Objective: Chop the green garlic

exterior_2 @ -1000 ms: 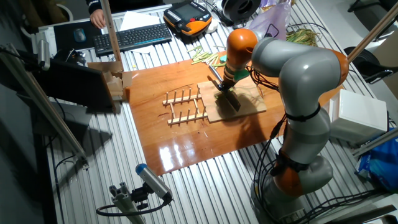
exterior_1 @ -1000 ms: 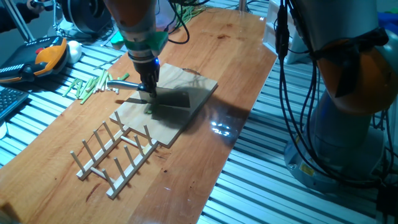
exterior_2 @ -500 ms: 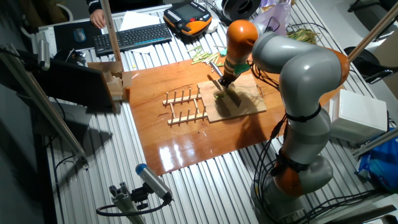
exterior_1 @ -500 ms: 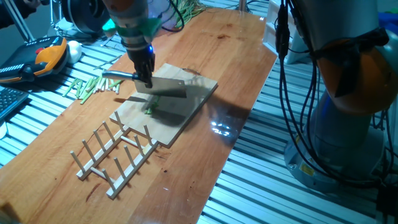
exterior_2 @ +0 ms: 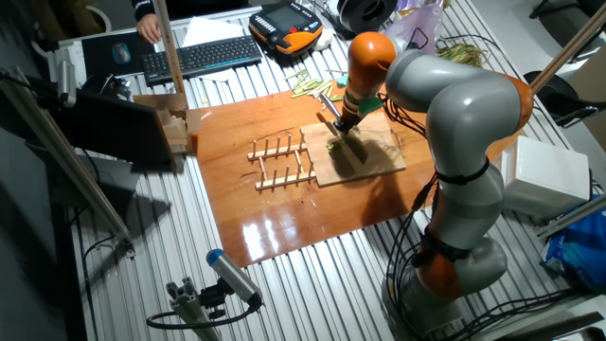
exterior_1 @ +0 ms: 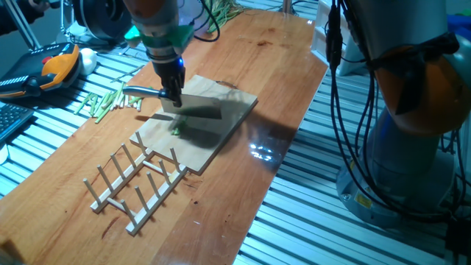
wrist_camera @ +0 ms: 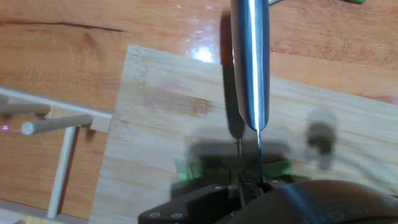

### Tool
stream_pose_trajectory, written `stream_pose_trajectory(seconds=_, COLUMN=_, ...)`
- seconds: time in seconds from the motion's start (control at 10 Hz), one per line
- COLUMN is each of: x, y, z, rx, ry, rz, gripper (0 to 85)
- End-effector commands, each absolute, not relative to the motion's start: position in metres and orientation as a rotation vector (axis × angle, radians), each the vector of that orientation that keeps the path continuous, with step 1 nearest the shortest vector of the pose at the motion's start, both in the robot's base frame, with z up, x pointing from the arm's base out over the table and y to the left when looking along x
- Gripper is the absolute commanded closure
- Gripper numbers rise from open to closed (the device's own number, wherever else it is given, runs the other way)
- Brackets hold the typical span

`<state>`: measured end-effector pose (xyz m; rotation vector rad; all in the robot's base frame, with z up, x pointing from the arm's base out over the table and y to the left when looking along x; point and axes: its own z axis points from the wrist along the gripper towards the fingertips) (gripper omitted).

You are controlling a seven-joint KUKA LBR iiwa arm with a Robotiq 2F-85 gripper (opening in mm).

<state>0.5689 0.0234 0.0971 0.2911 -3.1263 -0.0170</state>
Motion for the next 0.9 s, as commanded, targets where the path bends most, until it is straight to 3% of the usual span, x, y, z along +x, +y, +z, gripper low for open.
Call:
stream_pose_trajectory(seconds=0.0, x=0.568, y=0.023, z=0.095, rx=0.292, ry=-3.129, rz=-0.019, gripper=85.0)
stream_pose_trajectory(seconds=0.8, x=0.557, y=0.032, z=0.073, rx=0.277, ry=-3.154, rz=-0.055, gripper=85.0)
